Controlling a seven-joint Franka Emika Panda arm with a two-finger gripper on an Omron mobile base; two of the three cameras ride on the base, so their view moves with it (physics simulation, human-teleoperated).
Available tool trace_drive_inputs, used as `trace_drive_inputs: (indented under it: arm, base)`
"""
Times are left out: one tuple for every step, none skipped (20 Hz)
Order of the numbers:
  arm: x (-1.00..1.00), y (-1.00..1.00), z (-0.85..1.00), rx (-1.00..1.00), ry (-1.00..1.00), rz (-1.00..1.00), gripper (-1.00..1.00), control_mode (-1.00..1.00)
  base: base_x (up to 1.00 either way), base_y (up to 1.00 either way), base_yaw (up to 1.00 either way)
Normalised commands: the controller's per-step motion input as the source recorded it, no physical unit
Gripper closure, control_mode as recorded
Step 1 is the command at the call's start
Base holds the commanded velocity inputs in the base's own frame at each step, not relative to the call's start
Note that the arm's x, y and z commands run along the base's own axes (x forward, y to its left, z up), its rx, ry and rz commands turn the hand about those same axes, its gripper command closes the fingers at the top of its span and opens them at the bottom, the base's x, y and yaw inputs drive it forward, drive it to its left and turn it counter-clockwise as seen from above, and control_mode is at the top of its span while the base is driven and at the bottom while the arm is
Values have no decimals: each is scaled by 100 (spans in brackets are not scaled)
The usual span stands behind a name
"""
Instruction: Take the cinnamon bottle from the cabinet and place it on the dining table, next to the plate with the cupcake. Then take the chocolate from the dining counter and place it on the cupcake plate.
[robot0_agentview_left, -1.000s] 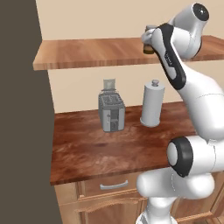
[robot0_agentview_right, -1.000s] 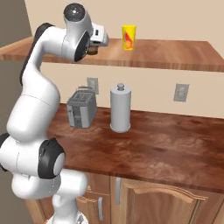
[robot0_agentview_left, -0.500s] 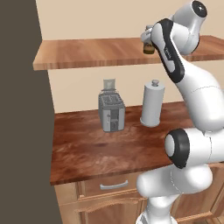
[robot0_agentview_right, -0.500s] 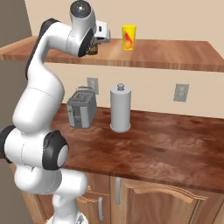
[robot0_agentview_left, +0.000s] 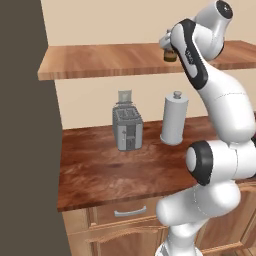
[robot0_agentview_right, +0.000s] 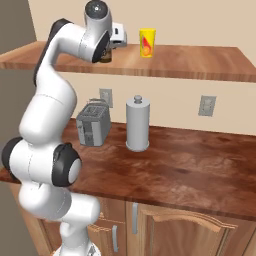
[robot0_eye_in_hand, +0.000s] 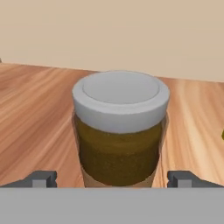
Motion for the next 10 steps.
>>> trace_drive_inputs:
  arm:
    - [18,0,-6,-3,1,5,-100,-100]
    - [19,0,-5,-3,1,5,-100,-100]
    - [21,0,-4,-3,1,5,-100,-100]
    - [22,0,-4,-3,2,4,-100,-100]
    - [23,0,-5,-3,3,4,-100,-100]
    - [21,0,-6,-3,3,4,-100,-100]
    - [21,0,-3,-3,1,5,-100,-100]
    - [20,0,-2,-1,1,5,-100,-100]
    - [17,0,-2,-1,1,5,-100,-100]
    - [14,0,0,0,1,5,-100,-100]
  base:
    - [0,0,0]
    - [0,0,0]
    - [0,0,0]
    - [0,0,0]
    - [0,0,0]
    - [0,0,0]
    - [0,0,0]
    - [0,0,0]
    - [0,0,0]
    - [0,0,0]
